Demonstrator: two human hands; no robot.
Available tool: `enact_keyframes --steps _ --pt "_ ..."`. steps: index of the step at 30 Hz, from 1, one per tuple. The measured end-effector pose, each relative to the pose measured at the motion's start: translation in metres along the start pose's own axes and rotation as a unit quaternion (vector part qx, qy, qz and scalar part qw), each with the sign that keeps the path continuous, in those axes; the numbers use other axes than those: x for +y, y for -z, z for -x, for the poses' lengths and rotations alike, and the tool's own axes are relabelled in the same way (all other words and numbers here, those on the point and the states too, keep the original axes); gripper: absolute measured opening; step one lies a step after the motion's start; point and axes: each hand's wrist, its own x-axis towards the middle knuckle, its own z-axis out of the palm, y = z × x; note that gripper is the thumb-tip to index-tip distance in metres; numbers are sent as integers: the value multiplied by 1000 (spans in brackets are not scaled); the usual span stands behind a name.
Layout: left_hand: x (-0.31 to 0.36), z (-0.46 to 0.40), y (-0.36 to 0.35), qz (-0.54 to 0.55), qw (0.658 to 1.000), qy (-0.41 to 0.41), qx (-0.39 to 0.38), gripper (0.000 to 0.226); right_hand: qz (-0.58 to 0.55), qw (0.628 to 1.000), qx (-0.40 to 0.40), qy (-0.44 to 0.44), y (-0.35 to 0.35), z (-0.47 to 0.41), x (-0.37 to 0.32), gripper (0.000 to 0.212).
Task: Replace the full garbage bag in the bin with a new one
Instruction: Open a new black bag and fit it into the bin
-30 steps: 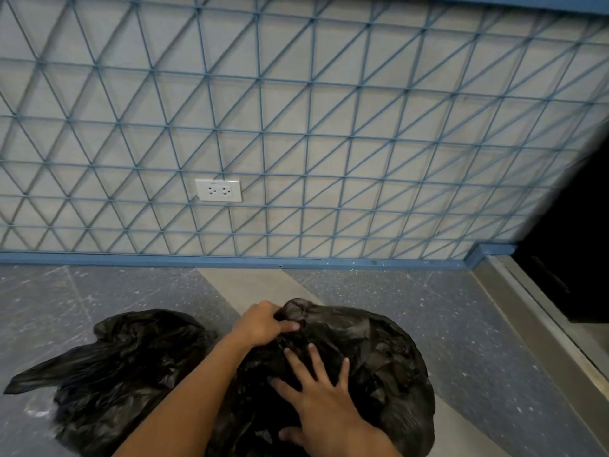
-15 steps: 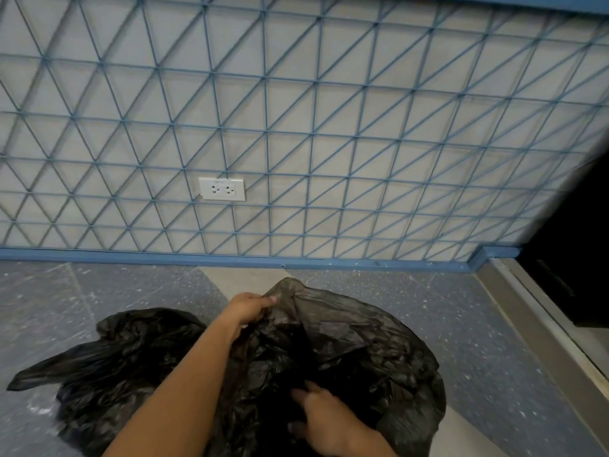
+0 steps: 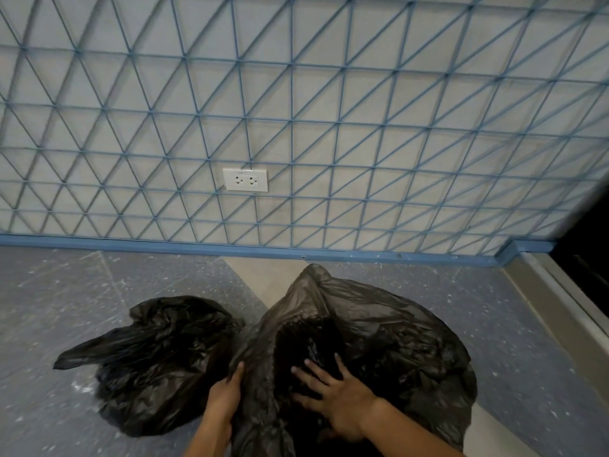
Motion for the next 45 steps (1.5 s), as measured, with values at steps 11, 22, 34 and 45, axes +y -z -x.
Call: enact_keyframes --steps 11,22,34,45 --pt "43 89 -46 -274 632 -712 133 23 -159 761 553 -300 30 115 21 29" --pt "-3 18 -131 -793 326 -500 -121 72 -546 753 288 -228 -6 102 44 44" --pt "-17 53 -102 -740 267 -597 -159 59 -592 640 397 -286 -21 136 -7 60" --pt "-2 43 -135 -887 248 -300 -249 56 -688 595 276 -310 -25 135 -13 80"
